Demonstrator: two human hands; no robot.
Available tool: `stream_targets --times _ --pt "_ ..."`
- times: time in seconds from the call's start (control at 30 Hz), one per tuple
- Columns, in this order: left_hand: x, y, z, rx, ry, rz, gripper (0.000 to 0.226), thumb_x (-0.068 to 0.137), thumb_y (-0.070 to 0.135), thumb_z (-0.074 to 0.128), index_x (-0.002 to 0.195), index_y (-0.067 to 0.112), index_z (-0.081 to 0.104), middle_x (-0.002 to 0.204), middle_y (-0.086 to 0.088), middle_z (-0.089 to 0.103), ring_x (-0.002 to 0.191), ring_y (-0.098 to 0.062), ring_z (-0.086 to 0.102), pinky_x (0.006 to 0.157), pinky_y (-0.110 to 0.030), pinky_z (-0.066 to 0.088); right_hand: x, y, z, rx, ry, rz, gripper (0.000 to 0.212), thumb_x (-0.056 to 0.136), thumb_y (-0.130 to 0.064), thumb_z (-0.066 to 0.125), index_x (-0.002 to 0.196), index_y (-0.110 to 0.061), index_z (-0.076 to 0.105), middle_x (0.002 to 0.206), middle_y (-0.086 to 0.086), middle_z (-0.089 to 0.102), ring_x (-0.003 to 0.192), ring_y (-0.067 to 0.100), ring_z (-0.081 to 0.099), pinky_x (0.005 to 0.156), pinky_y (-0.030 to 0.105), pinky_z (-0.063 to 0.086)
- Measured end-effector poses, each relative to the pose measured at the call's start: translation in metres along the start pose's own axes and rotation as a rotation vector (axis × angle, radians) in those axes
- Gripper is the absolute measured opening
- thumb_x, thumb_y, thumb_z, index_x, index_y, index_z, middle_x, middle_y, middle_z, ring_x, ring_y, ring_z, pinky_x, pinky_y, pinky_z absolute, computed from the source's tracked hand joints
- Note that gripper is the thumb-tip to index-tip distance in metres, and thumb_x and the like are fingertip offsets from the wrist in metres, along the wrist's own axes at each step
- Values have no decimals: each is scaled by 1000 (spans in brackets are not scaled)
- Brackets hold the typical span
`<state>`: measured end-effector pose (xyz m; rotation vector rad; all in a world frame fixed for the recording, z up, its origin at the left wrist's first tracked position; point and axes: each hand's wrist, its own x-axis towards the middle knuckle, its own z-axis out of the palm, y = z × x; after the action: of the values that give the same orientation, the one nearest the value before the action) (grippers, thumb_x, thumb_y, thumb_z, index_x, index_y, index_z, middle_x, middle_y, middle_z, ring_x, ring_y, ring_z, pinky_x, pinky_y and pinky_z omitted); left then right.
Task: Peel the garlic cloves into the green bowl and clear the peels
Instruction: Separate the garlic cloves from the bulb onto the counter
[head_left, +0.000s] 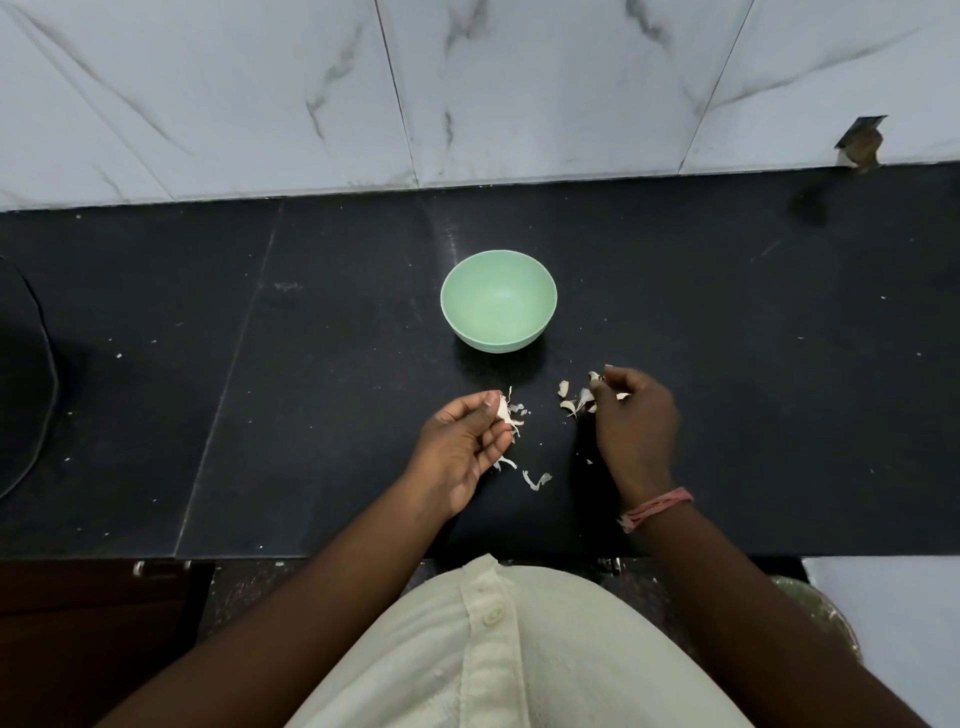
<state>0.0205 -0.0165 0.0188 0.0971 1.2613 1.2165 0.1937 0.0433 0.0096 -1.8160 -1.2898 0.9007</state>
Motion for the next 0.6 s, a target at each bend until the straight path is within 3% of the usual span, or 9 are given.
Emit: stream_targets --times 0.07,0.13,0.2,0.27,0.4,0.6 --pt "0 -1 0 3 -5 7 10 93 15 66 101 12 72 73 -2 68 67 -11 65 68 -24 61 -10 -8 5 -1 -16 -119 20 92 -20 68 111 -18 73 104 -4 70 89 7 64 81 22 47" --pt "-2 -1 1 7 -15 14 10 94 15 65 101 13 72 73 0 70 67 -10 66 70 -24 60 -20 -17 12 35 -135 -191 13 90 -22 71 102 -21 74 96 -5 71 83 3 64 78 19 49" --pt "-4 0 1 0 -28 21 11 95 13 64 103 12 71 75 -1 72 66 -9 67 70 -24 60 -30 -23 20 142 -344 -143 7 87 -20 76 94 -19 75 85 -6 74 74 0 65 72 19 51" --pt "-6 1 0 -18 -45 24 12 95 11 63 103 11 71 77 -3 73 65 -8 68 70 -23 60 -38 -25 25 237 -454 -103 7 85 -15 79 91 -16 75 82 1 75 68 4 66 65 21 54" --pt "-9 3 -2 -80 -77 41 14 93 5 62 101 9 73 83 -7 75 68 -10 70 67 -21 60 -42 -29 27 335 -446 -59 6 85 -6 77 87 -11 75 80 8 73 58 5 64 55 19 51" --pt "-10 0 -7 -77 -83 104 20 92 -5 60 102 6 73 91 -11 74 78 -14 71 71 -19 59 -48 -31 28 394 -500 43 7 89 -2 72 89 -8 76 74 4 74 58 9 65 61 21 55"
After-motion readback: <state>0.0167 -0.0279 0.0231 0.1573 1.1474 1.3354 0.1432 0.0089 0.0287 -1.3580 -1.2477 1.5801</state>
